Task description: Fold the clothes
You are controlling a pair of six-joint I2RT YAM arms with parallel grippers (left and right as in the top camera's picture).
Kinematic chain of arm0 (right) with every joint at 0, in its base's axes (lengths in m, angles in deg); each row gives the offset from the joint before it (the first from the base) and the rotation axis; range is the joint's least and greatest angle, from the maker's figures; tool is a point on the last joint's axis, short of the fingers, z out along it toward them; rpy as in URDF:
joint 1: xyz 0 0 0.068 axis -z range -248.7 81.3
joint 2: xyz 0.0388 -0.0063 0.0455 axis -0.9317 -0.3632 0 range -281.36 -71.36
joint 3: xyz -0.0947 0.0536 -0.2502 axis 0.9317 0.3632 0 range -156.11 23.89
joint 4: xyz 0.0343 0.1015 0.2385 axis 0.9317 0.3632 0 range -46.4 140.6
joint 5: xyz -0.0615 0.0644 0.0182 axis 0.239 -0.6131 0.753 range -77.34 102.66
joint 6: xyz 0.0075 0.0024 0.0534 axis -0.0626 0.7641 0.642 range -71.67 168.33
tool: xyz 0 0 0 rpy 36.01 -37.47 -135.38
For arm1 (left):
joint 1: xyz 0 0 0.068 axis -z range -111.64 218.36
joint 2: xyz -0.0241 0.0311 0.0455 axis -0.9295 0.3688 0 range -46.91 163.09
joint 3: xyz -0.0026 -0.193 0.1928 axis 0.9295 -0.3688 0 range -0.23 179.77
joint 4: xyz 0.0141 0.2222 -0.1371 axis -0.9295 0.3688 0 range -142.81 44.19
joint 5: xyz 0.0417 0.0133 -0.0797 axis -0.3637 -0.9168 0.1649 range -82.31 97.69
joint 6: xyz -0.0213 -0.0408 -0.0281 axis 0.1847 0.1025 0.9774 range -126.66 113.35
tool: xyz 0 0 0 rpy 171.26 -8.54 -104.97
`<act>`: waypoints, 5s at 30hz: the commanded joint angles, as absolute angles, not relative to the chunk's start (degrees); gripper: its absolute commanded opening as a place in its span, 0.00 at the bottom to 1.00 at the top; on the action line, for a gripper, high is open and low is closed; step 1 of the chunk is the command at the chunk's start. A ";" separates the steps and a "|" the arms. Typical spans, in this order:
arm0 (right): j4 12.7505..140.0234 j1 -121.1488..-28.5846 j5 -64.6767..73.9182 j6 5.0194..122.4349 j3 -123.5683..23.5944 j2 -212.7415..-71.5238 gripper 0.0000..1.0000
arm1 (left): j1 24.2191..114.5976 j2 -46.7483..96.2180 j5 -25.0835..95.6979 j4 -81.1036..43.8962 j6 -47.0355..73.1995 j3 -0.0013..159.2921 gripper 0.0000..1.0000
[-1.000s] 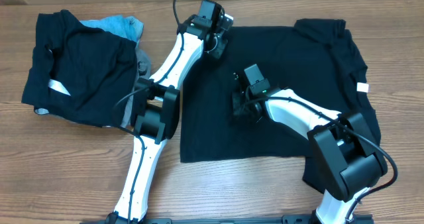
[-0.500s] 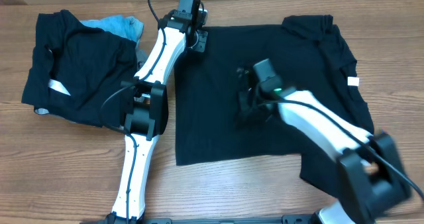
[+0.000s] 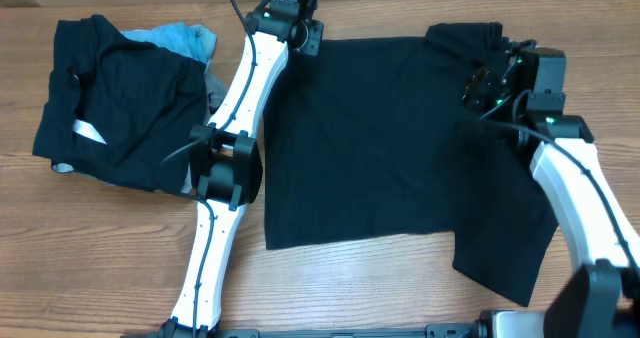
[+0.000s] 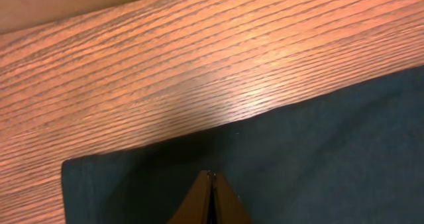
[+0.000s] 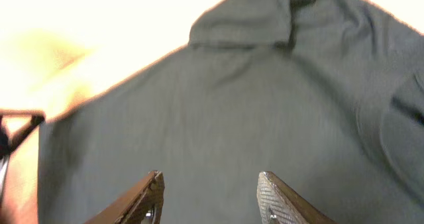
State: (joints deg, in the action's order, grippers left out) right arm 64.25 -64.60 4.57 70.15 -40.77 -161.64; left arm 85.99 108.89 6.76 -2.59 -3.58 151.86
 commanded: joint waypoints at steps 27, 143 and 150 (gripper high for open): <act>62.74 -58.35 1.83 72.69 -78.19 -203.30 0.21 | 86.40 108.87 10.28 -1.68 -2.75 152.73 0.04; 121.93 -48.58 4.02 68.89 -95.00 -194.05 0.04 | 81.79 108.85 7.11 29.01 4.07 154.94 0.51; 121.90 -48.58 4.02 68.86 -95.00 -194.05 0.04 | 83.30 109.33 7.72 27.02 4.63 154.72 0.52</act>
